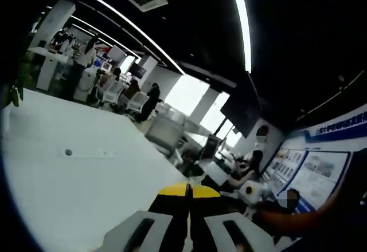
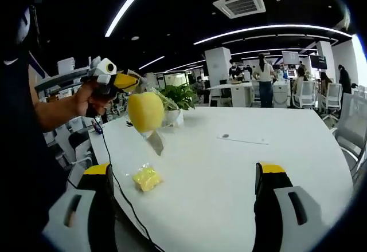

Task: Compare the silicone blocks by pressing each to a similar depth, holding the contact briefly, and releasing to observe deformation and rebound differences across the visible hardness samples.

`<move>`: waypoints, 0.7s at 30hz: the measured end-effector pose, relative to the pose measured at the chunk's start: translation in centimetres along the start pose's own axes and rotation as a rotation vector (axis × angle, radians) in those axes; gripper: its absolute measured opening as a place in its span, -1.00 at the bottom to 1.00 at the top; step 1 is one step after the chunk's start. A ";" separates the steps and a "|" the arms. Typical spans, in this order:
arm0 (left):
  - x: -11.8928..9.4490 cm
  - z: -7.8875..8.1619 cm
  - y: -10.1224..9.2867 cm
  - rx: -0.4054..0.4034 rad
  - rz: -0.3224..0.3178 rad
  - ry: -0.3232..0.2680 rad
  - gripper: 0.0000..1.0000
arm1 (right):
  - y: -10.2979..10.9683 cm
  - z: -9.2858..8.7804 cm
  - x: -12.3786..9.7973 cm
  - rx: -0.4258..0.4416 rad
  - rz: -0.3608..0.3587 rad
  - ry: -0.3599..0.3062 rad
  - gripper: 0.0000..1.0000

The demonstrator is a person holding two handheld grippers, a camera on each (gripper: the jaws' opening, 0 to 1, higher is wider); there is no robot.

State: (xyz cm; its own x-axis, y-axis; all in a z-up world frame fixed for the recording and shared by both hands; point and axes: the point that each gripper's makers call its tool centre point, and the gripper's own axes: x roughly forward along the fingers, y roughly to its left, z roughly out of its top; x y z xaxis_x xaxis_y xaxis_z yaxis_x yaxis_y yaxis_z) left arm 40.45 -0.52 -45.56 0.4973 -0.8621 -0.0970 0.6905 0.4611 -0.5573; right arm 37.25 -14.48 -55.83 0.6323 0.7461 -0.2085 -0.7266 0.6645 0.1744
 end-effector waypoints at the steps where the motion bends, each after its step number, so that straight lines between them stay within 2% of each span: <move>1: 0.0 0.0 -0.1 -0.001 -0.005 0.001 -1.00 | 0.2 0.2 0.1 0.003 0.007 -0.005 0.93; 6: -0.3 -0.1 -0.9 0.001 -0.028 0.007 -1.00 | 1.6 1.6 0.7 -0.021 0.056 -0.038 0.93; 11: -0.7 -0.4 -1.7 -0.006 -0.049 0.010 -1.00 | 2.6 2.0 1.9 -0.031 0.110 -0.034 0.93; 21: -1.5 -0.3 -2.4 -0.016 -0.061 0.008 -1.00 | 5.0 3.6 4.1 -0.005 0.196 -0.081 0.93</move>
State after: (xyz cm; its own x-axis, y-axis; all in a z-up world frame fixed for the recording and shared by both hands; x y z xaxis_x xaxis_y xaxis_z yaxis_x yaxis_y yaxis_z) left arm 37.89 -0.41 -44.28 0.4500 -0.8904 -0.0687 0.7112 0.4038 -0.5755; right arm 37.15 -7.92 -52.35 0.4980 0.8622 -0.0924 -0.8393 0.5061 0.1989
